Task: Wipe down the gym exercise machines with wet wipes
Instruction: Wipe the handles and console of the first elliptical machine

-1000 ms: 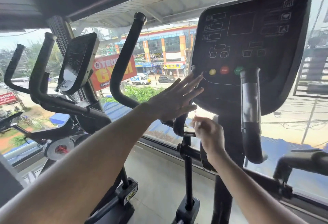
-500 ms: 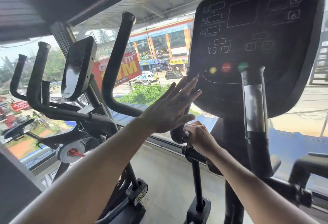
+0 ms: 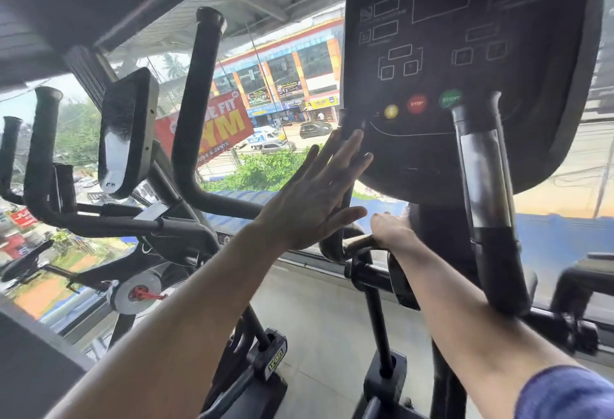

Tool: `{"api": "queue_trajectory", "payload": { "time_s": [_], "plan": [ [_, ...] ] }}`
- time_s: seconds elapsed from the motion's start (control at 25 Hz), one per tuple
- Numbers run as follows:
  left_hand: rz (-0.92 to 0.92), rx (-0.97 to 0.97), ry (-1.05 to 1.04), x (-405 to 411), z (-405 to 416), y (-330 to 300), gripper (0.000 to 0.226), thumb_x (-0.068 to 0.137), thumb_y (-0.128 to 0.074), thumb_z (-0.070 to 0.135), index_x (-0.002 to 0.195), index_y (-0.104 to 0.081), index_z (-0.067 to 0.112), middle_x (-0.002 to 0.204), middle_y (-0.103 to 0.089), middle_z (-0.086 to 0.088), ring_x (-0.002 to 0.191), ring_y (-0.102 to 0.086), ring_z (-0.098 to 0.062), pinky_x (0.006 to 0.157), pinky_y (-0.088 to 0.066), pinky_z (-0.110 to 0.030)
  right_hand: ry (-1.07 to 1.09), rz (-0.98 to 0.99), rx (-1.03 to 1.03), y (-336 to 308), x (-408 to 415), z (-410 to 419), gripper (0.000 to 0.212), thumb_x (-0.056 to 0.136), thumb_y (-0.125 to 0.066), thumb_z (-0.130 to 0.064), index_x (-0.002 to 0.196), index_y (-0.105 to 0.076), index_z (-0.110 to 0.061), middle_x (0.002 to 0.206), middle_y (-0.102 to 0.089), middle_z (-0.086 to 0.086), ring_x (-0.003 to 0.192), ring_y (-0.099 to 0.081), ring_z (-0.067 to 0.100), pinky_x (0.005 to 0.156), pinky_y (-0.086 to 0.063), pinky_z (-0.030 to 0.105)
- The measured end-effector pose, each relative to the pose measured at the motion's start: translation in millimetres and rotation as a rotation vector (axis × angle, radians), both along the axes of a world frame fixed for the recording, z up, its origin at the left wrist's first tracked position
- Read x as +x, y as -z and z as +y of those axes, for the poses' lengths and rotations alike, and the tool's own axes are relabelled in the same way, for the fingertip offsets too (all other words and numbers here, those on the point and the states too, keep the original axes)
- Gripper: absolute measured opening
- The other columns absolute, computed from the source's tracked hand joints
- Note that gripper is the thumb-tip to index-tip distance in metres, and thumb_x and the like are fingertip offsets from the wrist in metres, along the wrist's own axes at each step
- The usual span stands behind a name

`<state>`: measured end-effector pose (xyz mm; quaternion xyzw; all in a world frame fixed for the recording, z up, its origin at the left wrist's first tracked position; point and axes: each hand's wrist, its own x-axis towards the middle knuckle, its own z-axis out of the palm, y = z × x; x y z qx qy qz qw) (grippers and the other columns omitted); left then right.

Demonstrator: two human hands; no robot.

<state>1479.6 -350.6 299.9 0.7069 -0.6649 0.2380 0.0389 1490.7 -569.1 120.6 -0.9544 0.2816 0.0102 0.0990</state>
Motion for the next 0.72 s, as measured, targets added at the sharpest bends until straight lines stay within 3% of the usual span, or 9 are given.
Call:
{"api": "queue_trajectory", "payload": {
  "time_s": [0.16,0.28,0.48,0.6,0.72],
  "plan": [
    [0.013,-0.014,0.02,2.7,-1.1,1.6,0.081,0.103,-0.039,0.058,0.167,-0.017,0.014,0.175,0.006,-0.006,0.161,0.013,-0.027,0.128,-0.01,-0.06,0.02,0.147,-0.044,-1.4,-0.5,-1.4,0.045,0.102,-0.027,-0.013,0.137,-0.054,-0.02,0.137,-0.06,0.002,0.137,-0.047,0.023,0.114,0.007,0.076],
    [0.016,-0.031,0.032,3.5,-1.4,4.5,0.082,0.102,-0.04,0.058,0.167,-0.018,0.013,0.175,0.005,-0.007,0.161,0.013,-0.027,0.127,-0.012,-0.062,-0.033,0.301,-0.057,-3.3,-0.7,4.7,0.043,0.103,-0.03,-0.022,0.137,-0.057,-0.02,0.144,-0.056,0.003,0.143,-0.04,0.027,0.109,0.008,0.08],
    [0.009,-0.025,0.037,5.0,-0.6,5.4,0.082,0.101,-0.046,0.055,0.166,-0.018,0.012,0.175,0.005,-0.009,0.161,0.011,-0.03,0.127,-0.011,-0.062,-0.023,0.391,-0.1,-6.7,0.8,4.8,0.041,0.103,-0.039,-0.03,0.139,-0.056,-0.024,0.15,-0.052,0.002,0.147,-0.033,0.034,0.111,0.008,0.079],
    [0.018,-0.02,0.036,6.4,-1.1,5.5,0.082,0.101,-0.047,0.054,0.166,-0.02,0.012,0.175,0.004,-0.009,0.161,0.01,-0.031,0.127,-0.01,-0.061,-0.027,0.356,-0.231,-1.9,-6.1,15.4,0.034,0.102,-0.043,-0.033,0.13,-0.063,-0.027,0.141,-0.059,0.002,0.142,-0.039,0.035,0.115,0.008,0.074],
    [0.013,-0.029,0.042,6.6,-1.3,5.8,0.083,0.1,-0.046,0.055,0.166,-0.021,0.011,0.174,0.002,-0.01,0.161,0.009,-0.032,0.127,-0.011,-0.062,0.016,0.184,-0.326,-3.0,-22.2,26.6,0.025,0.101,-0.048,-0.029,0.121,-0.063,-0.025,0.124,-0.066,0.0,0.131,-0.049,0.031,0.117,0.004,0.072]
  ]
}}
